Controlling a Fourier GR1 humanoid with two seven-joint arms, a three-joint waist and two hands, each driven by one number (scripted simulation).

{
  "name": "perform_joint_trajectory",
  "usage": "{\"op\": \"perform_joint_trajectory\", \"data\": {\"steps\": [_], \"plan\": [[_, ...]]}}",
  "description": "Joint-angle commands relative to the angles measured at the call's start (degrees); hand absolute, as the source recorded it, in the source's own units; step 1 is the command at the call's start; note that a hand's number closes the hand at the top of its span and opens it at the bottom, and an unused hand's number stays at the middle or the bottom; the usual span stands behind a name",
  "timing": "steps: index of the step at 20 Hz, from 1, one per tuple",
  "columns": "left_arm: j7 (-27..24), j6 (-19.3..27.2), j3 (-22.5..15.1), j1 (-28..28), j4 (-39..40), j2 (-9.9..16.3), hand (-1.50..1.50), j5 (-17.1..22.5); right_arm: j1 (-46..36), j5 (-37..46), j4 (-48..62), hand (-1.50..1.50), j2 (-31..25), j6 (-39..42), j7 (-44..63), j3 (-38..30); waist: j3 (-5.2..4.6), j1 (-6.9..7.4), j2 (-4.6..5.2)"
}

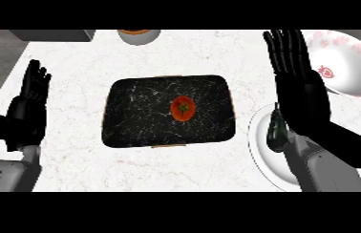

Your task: Pick the cupcake from the plate and place it in the bowl

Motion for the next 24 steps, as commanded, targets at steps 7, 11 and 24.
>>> {"op": "perform_joint_trajectory", "data": {"steps": [7, 11, 24], "plan": [[1.9, -4.1, -5.6, 1.3, -1.3, -2.9, 0.00, 0.6, 16.7, 21.3, 15.3, 1.50, -19.4, -5.7, 14.6, 0.6, -1.42, -5.30, 1.28], [3.6, -4.3, -9.1, 2.0, -1.7, -6.3, 0.00, 0.8, 24.3, 16.5, 9.8, -1.50, -0.3, -30.2, 6.4, -9.5, 1.07, -5.17, -1.09], [5.6, -5.2, -11.9, 1.1, -4.1, -8.5, 0.00, -2.8, 42.6, 44.9, -16.3, -1.50, -0.4, -37.5, 28.9, -5.4, 0.68, 0.13, -0.65]]}}
